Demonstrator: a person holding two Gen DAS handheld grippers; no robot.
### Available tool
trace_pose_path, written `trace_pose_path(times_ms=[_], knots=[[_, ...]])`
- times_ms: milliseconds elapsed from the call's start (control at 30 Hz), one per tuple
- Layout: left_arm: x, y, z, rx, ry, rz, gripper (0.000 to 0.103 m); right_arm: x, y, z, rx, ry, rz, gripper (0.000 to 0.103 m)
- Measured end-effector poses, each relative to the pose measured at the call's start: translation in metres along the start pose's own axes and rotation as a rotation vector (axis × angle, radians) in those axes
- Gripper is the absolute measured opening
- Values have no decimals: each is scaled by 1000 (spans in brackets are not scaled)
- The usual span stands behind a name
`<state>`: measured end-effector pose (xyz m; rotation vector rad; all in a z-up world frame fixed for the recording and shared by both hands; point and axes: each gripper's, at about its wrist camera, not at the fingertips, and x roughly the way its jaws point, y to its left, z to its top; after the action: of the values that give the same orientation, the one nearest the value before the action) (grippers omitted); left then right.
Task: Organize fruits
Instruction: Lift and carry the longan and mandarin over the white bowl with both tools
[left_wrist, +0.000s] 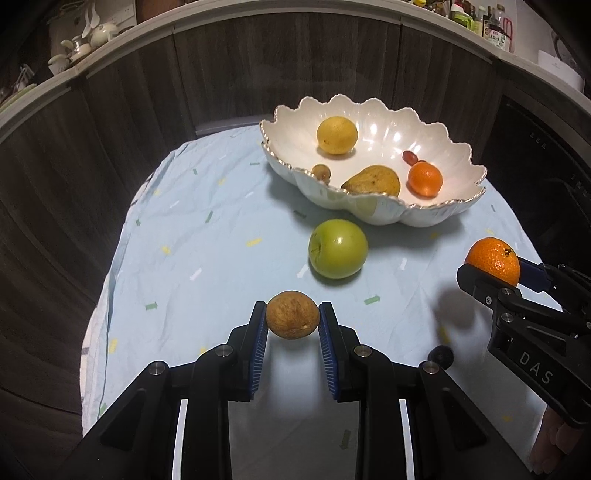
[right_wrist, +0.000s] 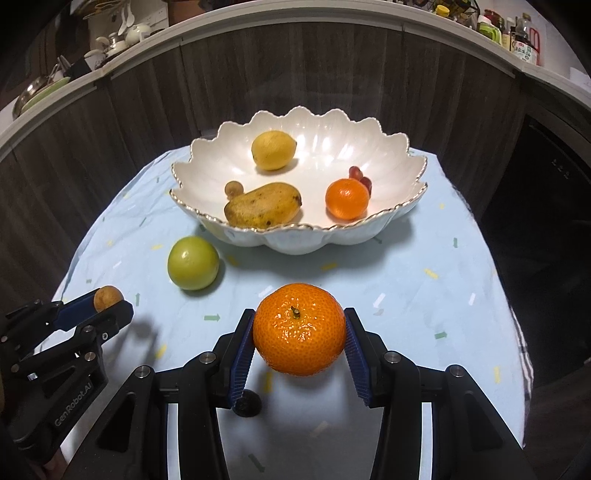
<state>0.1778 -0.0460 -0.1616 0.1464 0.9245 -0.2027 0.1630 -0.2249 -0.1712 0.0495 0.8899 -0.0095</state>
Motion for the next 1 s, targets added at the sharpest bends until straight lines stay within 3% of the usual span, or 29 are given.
trace_pose_path(times_ms=[1000], knots=[[-12, -17, 76, 48, -89, -10, 28, -21, -31, 60, 51, -103, -28, 47]])
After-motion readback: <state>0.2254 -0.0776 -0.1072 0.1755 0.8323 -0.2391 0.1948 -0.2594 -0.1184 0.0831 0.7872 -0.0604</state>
